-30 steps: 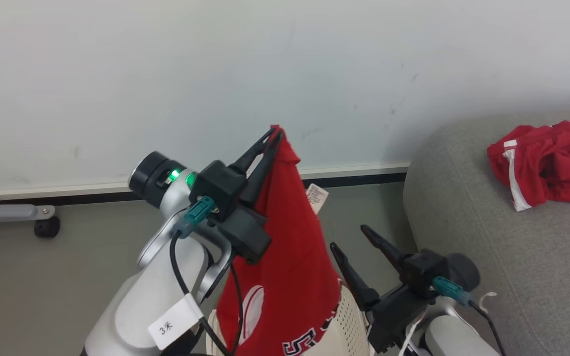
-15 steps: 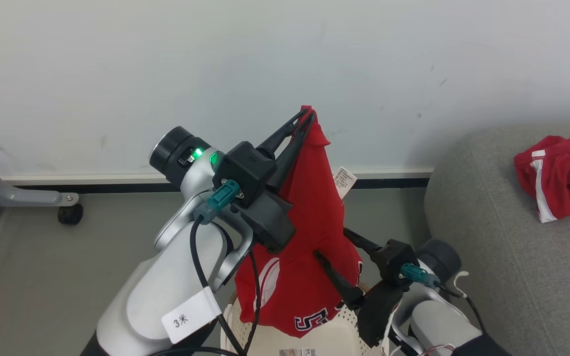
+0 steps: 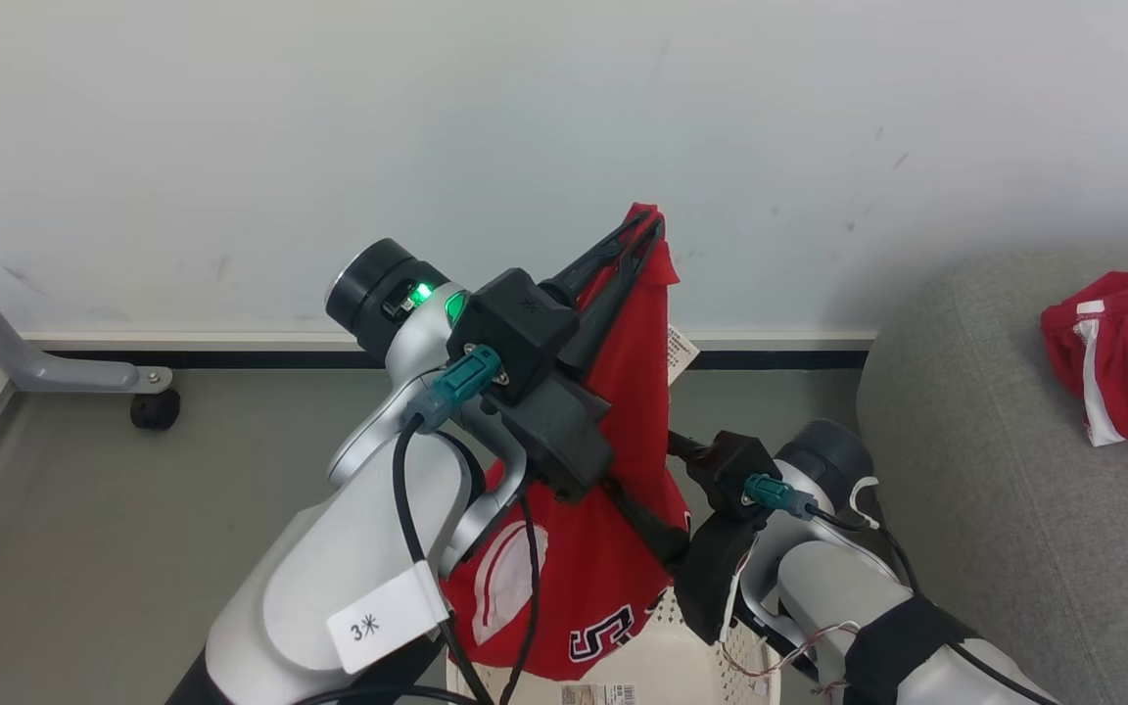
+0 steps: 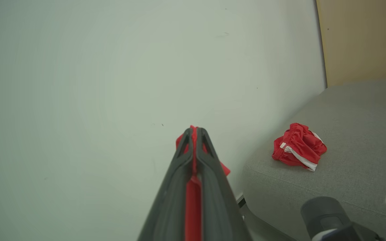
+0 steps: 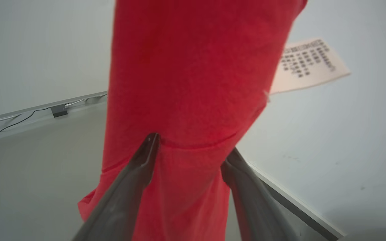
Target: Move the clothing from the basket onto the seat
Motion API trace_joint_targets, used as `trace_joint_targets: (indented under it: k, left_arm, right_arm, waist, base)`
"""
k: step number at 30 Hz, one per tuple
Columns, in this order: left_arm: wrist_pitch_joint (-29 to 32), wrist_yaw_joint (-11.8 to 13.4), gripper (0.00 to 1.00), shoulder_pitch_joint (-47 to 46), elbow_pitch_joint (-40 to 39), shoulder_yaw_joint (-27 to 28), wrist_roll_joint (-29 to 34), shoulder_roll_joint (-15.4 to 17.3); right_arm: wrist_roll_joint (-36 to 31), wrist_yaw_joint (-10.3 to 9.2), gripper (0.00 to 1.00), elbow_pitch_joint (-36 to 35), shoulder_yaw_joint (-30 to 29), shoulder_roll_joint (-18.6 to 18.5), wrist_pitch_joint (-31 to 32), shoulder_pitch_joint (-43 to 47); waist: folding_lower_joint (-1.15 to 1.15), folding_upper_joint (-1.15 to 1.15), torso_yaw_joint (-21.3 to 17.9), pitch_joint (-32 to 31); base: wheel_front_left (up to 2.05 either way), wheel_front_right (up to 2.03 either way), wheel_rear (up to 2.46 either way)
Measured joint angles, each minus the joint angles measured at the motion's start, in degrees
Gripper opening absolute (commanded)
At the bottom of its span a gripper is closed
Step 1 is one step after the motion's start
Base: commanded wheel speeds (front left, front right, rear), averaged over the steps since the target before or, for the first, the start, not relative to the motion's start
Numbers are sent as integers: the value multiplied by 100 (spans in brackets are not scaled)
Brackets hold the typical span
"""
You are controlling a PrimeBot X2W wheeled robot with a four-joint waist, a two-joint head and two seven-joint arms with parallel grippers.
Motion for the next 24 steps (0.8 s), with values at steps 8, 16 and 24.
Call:
trace_joint_targets:
  k: [8, 16, 24]
  left_arm:
    - [69, 3, 0, 74, 21, 111, -118, 24]
    - [48, 137, 67, 461, 175, 368, -352, 167]
    - [-112, 209, 100, 1019, 249, 489, -464, 276]
  right_arm:
    - [330, 1, 0, 202, 249, 34, -119, -51]
    - [672, 1, 0, 203, 211, 2, -175, -51]
    - [954, 1, 0, 97, 13, -423, -219, -5]
  waist:
    - [0, 0, -51, 3]
    - [0, 0, -261, -30]
    - [0, 0, -620, -111]
  base:
    - [0, 0, 0]
    - [0, 0, 0]
    - [0, 0, 0]
